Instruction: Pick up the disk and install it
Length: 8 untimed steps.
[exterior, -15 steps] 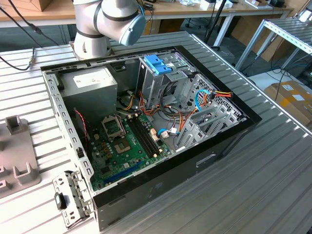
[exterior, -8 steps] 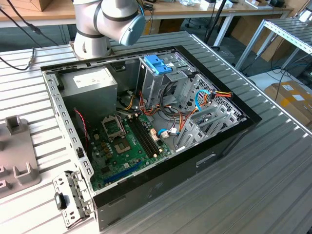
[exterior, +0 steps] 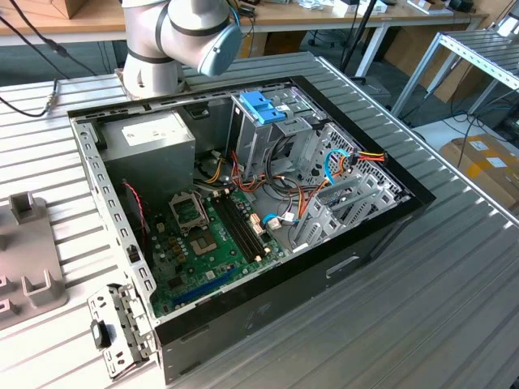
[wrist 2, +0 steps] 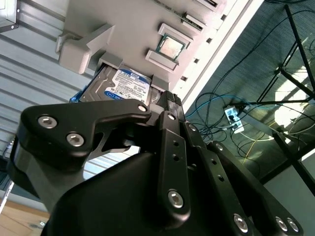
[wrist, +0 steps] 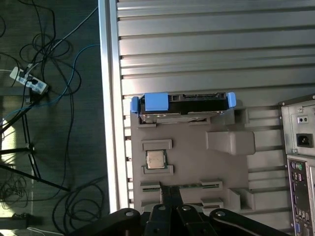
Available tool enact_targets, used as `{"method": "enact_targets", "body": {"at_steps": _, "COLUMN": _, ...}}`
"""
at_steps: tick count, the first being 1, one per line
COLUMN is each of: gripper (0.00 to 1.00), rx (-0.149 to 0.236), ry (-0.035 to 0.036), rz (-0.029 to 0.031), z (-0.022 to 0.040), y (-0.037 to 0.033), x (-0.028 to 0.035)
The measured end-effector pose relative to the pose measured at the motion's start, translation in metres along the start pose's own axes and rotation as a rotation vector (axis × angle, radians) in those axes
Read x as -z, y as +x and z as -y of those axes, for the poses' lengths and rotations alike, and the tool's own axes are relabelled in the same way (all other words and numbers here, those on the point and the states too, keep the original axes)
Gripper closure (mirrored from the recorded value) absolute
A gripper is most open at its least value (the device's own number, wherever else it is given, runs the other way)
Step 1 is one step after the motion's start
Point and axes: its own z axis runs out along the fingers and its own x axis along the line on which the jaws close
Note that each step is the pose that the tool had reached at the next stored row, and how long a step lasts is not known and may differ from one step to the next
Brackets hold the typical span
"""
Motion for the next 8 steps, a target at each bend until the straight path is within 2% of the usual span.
{"method": "enact_targets", "body": {"at_steps": 8, "gripper": 0.89, "rx": 0.000, "ry": -0.0001, "rz": 0.0000, "z": -0.0003, "y": -0.0050, "x": -0.0014}}
